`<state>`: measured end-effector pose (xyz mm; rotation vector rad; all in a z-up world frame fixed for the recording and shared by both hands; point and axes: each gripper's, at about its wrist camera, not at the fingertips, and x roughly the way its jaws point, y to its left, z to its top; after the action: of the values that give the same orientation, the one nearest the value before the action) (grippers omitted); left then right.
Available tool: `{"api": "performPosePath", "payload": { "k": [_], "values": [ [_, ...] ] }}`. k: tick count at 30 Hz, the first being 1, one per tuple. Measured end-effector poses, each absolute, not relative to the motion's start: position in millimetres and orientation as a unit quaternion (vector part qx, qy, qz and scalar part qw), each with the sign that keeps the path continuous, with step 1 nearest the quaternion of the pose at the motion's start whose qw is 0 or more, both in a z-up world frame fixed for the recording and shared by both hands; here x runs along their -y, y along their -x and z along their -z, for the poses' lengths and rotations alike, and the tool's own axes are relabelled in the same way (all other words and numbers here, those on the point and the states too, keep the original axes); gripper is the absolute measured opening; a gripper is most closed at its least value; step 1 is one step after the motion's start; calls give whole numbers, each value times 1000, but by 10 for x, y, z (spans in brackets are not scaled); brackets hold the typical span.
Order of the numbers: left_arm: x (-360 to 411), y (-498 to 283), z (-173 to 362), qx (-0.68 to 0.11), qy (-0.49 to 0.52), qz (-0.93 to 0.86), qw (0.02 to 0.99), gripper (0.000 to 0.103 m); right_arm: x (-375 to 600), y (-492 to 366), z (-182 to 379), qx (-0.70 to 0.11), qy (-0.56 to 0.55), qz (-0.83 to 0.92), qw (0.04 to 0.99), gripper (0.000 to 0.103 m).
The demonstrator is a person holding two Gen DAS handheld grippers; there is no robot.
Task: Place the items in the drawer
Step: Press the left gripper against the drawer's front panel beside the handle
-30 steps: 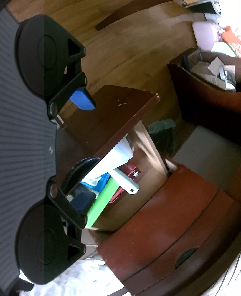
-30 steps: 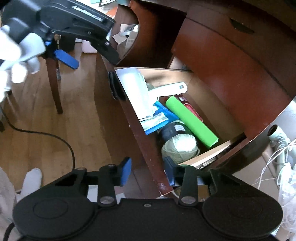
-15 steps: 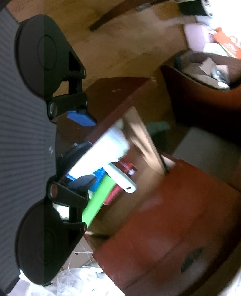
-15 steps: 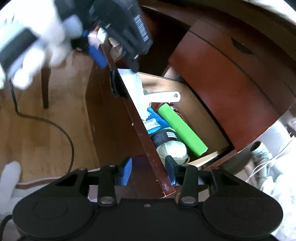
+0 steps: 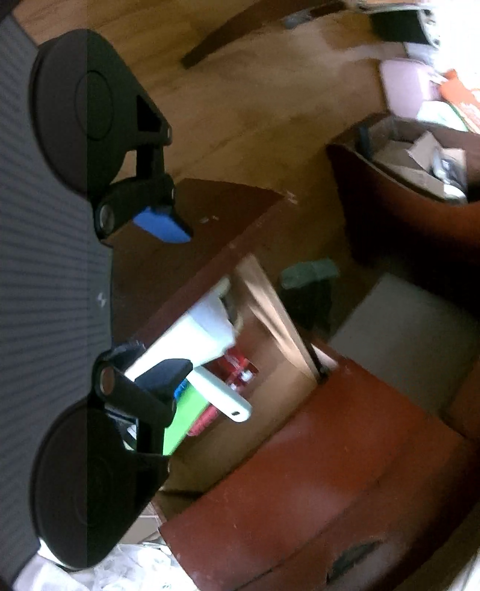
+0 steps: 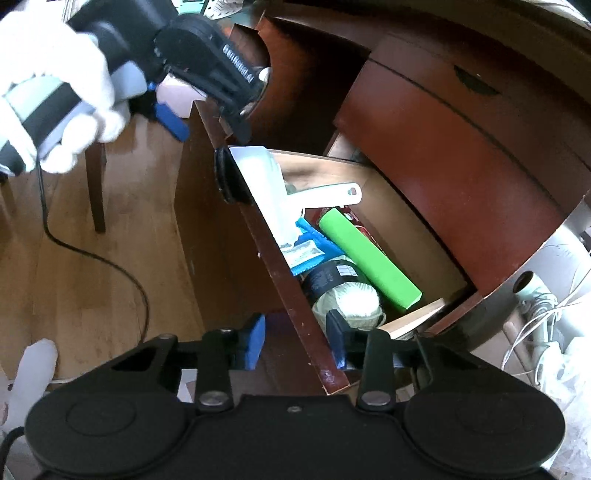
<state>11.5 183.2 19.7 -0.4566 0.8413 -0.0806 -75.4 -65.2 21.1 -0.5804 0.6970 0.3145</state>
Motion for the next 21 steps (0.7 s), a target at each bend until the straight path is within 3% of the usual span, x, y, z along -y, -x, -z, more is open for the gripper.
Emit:
{"api": "performPosePath", "payload": {
  "k": [6, 11, 21],
  "values": [
    [-1646, -70, -153, -414, 207, 39, 885, 64, 606, 773, -169, -325, 295, -142, 887, 44],
    [-1547, -48, -41, -452, 263, 56, 851, 64, 634, 802, -155, -313, 288, -144, 894, 44],
    [-1393, -33, -52, -457, 220, 52, 861, 66, 702, 811, -105, -314, 293, -149, 891, 48]
  ]
}}
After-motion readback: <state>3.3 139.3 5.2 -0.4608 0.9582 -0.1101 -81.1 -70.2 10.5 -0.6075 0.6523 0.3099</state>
